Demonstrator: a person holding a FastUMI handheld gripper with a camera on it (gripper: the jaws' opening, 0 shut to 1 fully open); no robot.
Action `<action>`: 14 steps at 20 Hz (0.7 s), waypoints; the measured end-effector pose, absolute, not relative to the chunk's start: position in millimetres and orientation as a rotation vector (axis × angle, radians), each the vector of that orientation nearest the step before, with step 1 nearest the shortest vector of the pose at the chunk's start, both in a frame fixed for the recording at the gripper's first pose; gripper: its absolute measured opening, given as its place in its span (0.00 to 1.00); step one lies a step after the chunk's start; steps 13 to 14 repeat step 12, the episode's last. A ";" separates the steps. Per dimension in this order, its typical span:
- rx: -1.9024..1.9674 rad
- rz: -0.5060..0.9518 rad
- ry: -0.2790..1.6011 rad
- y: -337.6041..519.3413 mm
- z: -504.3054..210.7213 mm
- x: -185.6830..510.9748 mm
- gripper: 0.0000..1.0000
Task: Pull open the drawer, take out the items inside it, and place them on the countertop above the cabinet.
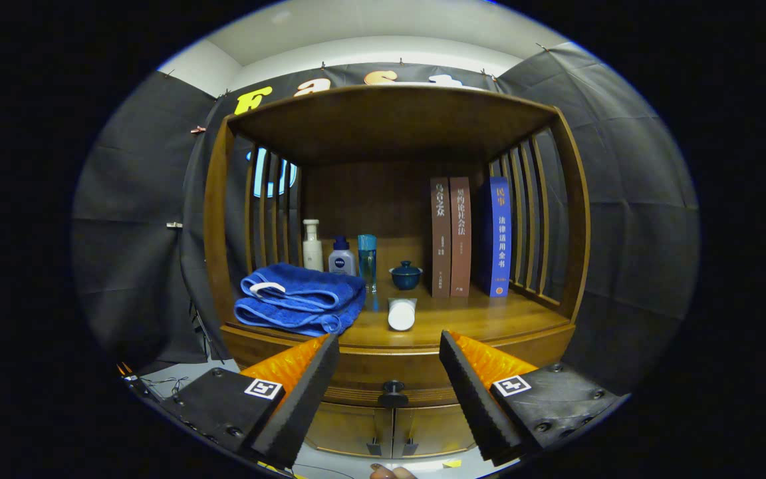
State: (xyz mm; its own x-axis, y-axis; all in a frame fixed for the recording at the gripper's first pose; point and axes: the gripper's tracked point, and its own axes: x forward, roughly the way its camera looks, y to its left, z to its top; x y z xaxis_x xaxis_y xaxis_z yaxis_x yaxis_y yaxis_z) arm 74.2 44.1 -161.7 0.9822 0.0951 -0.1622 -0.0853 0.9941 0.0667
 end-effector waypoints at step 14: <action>0.033 0.158 0.121 63.9 -40.8 21.8 0.99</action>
